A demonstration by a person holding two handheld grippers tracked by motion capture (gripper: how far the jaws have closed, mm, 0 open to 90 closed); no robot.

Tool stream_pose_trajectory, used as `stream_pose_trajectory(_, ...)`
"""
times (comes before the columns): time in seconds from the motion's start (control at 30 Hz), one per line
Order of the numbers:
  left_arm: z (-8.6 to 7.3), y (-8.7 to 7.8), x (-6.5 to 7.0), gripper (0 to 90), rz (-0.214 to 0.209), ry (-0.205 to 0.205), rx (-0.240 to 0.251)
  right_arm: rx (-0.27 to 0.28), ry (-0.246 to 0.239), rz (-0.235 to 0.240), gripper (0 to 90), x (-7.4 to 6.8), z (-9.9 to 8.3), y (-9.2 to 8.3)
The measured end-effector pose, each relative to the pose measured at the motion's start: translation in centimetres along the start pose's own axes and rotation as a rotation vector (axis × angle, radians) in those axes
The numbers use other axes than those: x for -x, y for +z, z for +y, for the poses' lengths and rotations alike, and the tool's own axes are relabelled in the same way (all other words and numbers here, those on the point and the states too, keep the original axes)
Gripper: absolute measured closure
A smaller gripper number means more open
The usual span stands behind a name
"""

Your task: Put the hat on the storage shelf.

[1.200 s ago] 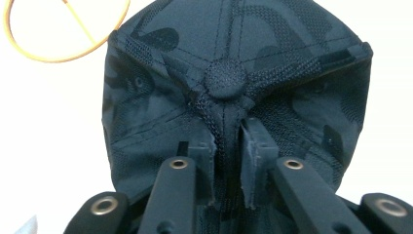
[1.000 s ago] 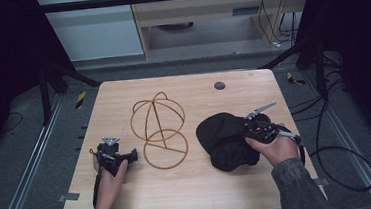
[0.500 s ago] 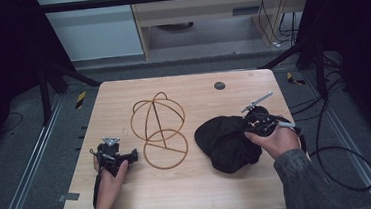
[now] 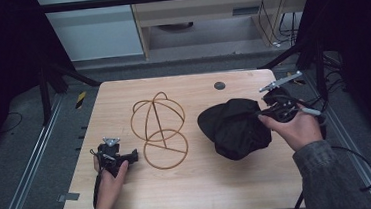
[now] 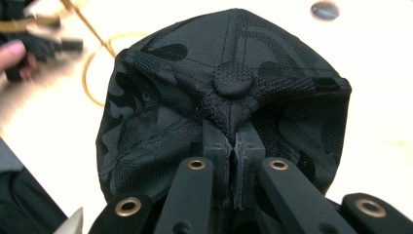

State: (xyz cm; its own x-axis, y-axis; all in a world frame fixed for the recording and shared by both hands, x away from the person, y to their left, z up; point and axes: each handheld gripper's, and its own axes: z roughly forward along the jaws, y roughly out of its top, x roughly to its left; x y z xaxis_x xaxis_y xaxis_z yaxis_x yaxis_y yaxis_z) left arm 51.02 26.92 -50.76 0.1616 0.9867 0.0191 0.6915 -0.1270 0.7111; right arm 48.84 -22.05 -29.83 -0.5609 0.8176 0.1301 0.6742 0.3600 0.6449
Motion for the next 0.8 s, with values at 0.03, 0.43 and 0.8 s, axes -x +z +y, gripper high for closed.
stream_pose_trajectory(0.03,0.0,0.0,0.0,0.0,0.001,0.001,-0.001,0.015,0.003,0.0,86.9,0.1,0.2,-0.4)
stream_pose_trajectory(0.43,0.0,0.0,0.1,0.0,0.001,-0.003,0.003,0.183,0.05,-0.005,86.9,-0.4,3.1,-4.0)
stream_pose_trajectory(0.8,-0.1,0.0,0.1,0.0,-0.001,-0.003,0.003,0.211,0.043,-0.003,86.9,-1.3,5.0,-4.7)
